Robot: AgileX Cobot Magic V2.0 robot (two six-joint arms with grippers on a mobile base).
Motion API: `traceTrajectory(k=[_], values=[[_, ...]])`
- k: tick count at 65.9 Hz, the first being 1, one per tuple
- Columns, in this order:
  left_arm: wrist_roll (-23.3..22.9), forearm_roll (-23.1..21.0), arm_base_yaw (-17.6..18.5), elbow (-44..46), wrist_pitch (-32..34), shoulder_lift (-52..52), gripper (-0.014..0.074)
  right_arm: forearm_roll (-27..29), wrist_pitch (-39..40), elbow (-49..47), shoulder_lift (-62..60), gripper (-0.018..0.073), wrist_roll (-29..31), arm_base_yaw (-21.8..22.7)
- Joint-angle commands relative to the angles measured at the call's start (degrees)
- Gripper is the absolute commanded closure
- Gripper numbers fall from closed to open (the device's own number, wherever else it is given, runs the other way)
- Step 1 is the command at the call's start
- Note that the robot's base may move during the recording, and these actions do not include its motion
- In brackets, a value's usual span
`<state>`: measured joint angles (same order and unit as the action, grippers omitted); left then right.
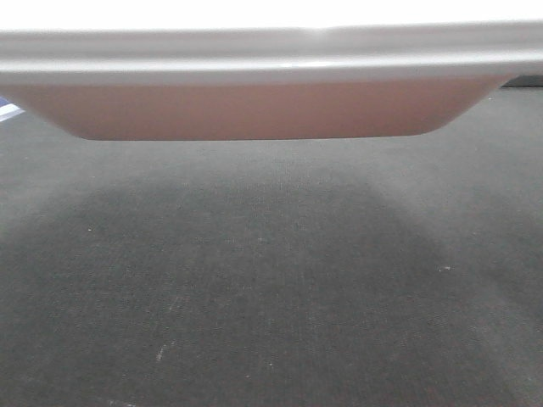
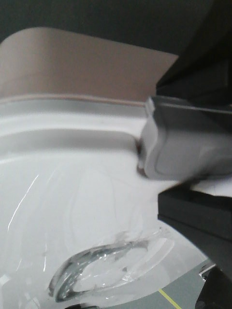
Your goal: Grab white bin and place on right shelf
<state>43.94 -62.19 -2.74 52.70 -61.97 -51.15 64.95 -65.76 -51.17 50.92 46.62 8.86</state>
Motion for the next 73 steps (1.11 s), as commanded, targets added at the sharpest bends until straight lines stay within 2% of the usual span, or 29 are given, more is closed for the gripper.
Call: traceTrajectory(k=[1, 73], values=[[0.02, -11.05, 1.08, 1.88, -2.26, 0.91, 0.0346, 10.35, -6.69, -1.41, -0.90, 0.0253, 0.80, -0.57], [0.02, -11.05, 1.08, 1.88, -2.26, 0.91, 0.0346, 10.35, -6.70, -1.41, -0.77, 0.0253, 0.80, -0.57]])
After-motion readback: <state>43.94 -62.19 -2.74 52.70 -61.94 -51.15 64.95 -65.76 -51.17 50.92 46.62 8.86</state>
